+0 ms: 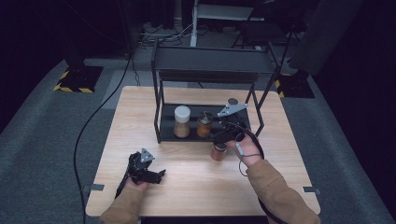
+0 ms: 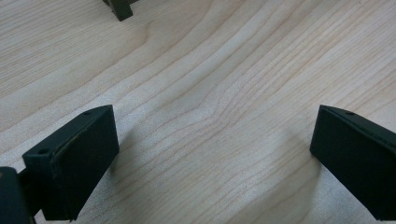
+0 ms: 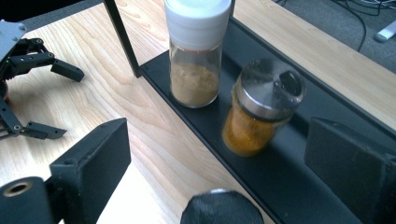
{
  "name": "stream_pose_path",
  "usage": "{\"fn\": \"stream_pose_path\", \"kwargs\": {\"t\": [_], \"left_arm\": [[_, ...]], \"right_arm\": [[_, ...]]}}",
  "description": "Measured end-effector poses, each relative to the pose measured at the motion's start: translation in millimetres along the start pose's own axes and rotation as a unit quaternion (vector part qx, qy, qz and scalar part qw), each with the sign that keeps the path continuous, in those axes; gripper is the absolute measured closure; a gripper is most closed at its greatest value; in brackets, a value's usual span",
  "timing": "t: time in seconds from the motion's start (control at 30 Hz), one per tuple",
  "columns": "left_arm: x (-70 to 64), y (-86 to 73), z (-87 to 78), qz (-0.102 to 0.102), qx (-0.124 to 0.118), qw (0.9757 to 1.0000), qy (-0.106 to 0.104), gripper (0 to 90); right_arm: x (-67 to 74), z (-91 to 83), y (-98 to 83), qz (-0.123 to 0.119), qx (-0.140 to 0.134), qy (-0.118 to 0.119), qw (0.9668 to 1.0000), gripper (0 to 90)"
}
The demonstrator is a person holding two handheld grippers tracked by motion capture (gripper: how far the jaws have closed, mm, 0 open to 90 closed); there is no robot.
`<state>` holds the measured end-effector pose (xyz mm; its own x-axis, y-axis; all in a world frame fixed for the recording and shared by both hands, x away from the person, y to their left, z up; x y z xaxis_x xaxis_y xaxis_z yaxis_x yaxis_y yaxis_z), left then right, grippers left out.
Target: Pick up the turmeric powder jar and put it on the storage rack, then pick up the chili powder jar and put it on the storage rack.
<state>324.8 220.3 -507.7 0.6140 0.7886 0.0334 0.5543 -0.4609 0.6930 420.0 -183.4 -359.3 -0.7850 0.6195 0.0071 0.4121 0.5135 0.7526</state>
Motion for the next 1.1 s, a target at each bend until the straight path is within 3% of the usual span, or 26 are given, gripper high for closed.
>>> {"fn": "stream_pose_path", "kwargs": {"t": [0.63,1.1], "left_arm": [[0.0,0.3,-0.1,0.001,0.001,1.0000,0.001,0.7],[-0.1,0.5,0.4,0.000,0.000,1.0000,0.002,0.7]], "right_arm": [[-0.8,-2.8,-26.4,0.008,0.004,0.008,0.9999,6.3],[-8.2,11.0,-52.8,0.024,0.015,0.009,0.9996,6.3]]}}
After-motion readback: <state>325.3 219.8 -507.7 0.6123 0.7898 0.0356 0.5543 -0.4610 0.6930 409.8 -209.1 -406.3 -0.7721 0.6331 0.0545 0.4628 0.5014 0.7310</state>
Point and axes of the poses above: each handheld gripper's, and its own axes: z roughly forward along the jaws, y roughly out of its top, x roughly to its left, the point moved 7 cm from there along z, roughly forward along the jaws, and after that the axes turned 3 degrees about z, right-handed, at the moved point
